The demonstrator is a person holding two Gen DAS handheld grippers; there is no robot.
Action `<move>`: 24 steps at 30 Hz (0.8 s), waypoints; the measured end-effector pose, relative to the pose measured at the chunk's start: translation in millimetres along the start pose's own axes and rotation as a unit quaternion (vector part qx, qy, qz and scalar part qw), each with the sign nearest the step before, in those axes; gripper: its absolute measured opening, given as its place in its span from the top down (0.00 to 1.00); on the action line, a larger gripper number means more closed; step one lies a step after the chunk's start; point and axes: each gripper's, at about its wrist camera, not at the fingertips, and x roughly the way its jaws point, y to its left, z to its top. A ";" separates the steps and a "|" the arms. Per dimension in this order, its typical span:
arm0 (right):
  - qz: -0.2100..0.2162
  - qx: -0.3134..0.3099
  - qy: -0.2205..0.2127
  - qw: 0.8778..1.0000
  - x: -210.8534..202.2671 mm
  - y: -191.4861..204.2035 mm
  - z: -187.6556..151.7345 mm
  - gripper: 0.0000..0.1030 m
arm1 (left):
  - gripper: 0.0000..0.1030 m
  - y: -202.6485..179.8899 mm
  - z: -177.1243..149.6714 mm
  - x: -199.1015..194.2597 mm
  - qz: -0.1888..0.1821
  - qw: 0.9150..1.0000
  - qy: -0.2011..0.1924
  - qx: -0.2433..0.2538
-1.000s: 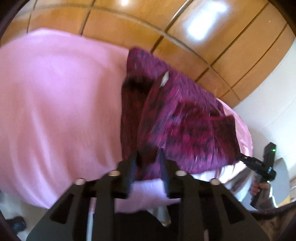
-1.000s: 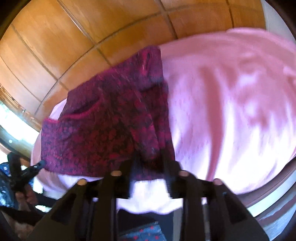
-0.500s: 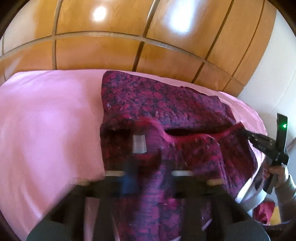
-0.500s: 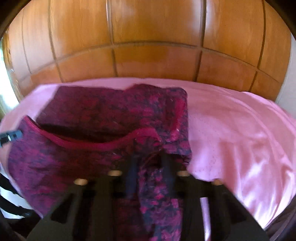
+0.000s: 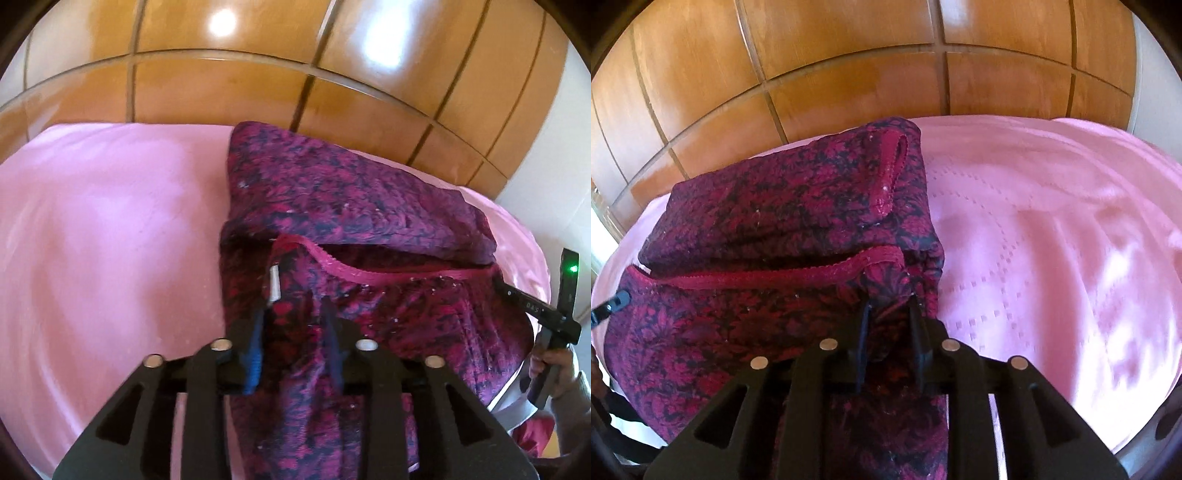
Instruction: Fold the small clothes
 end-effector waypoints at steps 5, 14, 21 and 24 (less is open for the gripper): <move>-0.002 0.015 -0.004 1.000 -2.0 1.0 -1.9 0.74 | 0.76 -14.3 0.5 8.7 0.027 0.999 0.012 0.037; -0.036 -0.025 -0.001 0.999 -5.9 14.3 -3.3 0.67 | 0.87 -42.4 -3.8 -36.4 0.082 0.990 -0.069 0.094; -0.030 -0.012 -0.008 0.999 -19.4 12.5 -4.6 0.50 | 0.39 -28.6 0.1 -21.8 0.078 0.994 -0.049 0.055; -0.025 -0.019 -0.009 0.999 -24.6 13.3 -6.7 0.50 | 0.39 -14.9 1.0 -21.7 0.038 0.998 -0.038 0.024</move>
